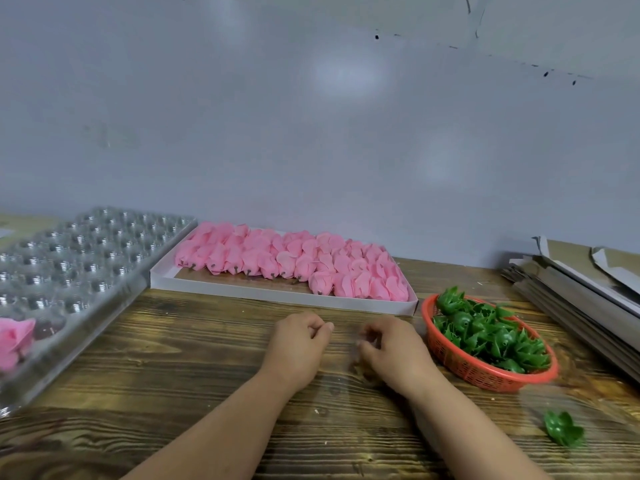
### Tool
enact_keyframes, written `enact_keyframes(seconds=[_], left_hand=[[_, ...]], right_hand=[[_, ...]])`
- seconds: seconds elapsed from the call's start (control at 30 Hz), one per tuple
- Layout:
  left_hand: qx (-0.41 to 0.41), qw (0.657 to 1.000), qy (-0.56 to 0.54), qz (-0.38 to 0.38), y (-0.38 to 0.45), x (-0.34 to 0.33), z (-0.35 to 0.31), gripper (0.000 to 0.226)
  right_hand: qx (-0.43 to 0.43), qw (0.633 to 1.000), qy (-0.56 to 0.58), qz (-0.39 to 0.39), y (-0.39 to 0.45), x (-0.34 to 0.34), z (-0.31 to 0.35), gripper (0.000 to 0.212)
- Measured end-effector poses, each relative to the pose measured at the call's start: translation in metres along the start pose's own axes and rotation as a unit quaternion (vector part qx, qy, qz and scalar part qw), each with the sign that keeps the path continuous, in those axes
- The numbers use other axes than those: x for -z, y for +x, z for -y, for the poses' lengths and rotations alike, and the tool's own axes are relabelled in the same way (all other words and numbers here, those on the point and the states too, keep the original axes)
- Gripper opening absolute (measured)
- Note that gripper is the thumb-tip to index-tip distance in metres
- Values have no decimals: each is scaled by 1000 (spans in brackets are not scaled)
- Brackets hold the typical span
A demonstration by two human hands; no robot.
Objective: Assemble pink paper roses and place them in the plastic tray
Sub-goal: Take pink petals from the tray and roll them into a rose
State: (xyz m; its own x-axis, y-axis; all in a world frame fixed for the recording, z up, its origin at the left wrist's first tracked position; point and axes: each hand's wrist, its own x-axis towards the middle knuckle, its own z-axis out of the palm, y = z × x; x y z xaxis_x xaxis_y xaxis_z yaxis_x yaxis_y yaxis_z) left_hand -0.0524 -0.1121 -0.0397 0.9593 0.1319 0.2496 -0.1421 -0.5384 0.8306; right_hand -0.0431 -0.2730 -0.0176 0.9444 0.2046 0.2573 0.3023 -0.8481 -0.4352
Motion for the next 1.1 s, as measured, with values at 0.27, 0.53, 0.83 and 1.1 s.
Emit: enact_keyframes(seconds=[0.27,0.53,0.83,1.1], left_hand=[[-6,1000,-1,1,0,1,0,28],[-5,1000,25,3,5,-2,4,31],[-43,983,114,-136,35,12,-18,18],[73,940,326,71,103,6,-46,35]], right_hand=[[37,994,45,-87,37,2,36,15],[-48,985,50,-161,16,-16,-2,11],[-135,984,50,-102,27,-22,-17,12],[-134,983,70,-102,29,-23,-20,11]])
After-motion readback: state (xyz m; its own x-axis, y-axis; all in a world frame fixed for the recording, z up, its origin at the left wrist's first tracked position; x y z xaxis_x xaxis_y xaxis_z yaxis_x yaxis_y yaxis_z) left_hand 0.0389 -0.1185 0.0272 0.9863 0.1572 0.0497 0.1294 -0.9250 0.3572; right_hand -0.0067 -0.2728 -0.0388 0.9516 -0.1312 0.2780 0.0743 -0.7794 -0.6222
